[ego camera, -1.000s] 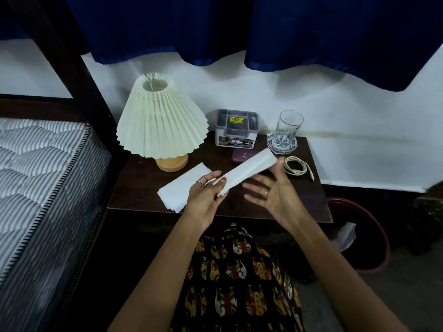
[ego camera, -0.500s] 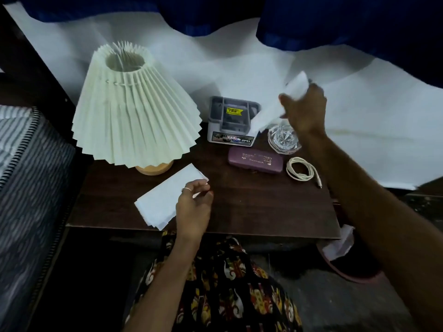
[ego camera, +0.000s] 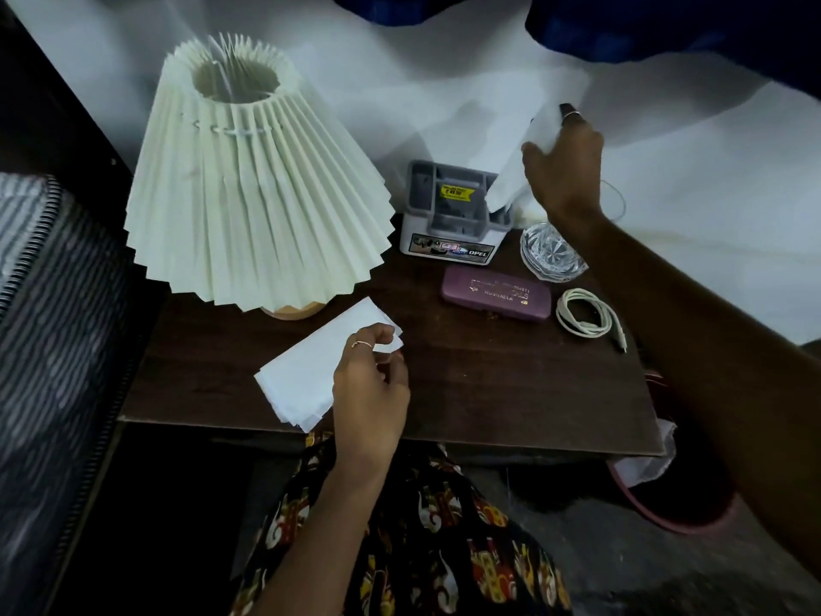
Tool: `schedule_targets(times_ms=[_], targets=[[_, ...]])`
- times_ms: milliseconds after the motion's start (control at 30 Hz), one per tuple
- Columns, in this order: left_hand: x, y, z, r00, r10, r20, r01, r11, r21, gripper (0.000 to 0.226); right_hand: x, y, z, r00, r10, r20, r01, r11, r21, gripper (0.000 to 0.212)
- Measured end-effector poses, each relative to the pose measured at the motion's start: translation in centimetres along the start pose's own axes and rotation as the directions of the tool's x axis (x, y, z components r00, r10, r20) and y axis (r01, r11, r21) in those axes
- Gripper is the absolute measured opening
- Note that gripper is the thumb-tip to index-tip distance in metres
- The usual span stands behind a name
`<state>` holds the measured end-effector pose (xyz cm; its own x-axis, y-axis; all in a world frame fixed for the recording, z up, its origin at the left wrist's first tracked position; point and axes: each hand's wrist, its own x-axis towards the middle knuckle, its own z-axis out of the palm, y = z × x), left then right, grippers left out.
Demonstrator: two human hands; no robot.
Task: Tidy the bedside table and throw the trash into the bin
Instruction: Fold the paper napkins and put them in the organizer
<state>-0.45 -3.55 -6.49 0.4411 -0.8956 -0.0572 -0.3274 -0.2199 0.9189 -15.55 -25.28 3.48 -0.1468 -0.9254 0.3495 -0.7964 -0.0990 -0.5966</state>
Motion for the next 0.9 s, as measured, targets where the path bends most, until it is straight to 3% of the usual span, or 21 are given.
schedule_targets(times_ms=[200,333,567,800,900], targets=[[-0.1,0.1,0.3,0.999,0.042,0.015,-0.042,0.999,0.023,0.026,0.8,-0.1,-0.2,0.995,-0.094,-0.030,0.090,0.990,-0.105,0.046],[-0.2,0.3,0.4,0.999,0.038,0.027,-0.039,0.998,0.043,0.026,0.7,-0.2,-0.1,0.990,-0.138,0.029,0.141,0.977,-0.157,0.049],[-0.3,0.3,0.3,0.999,0.020,0.026,-0.021,0.999,0.045,0.027,0.0,0.1,1.2,0.994,-0.064,0.088,0.070,0.996,-0.062,0.046],[-0.3,0.2,-0.1,1.000,0.015,0.007,-0.015,0.999,0.047,0.028,-0.7,1.5,2.4,0.992,0.063,0.113,-0.063,0.998,-0.009,0.058],[-0.4,0.0,-0.5,1.000,0.008,0.009,-0.008,0.997,0.076,0.028,-1.8,1.7,2.2,0.996,0.054,0.076,-0.054,0.999,0.004,0.066]])
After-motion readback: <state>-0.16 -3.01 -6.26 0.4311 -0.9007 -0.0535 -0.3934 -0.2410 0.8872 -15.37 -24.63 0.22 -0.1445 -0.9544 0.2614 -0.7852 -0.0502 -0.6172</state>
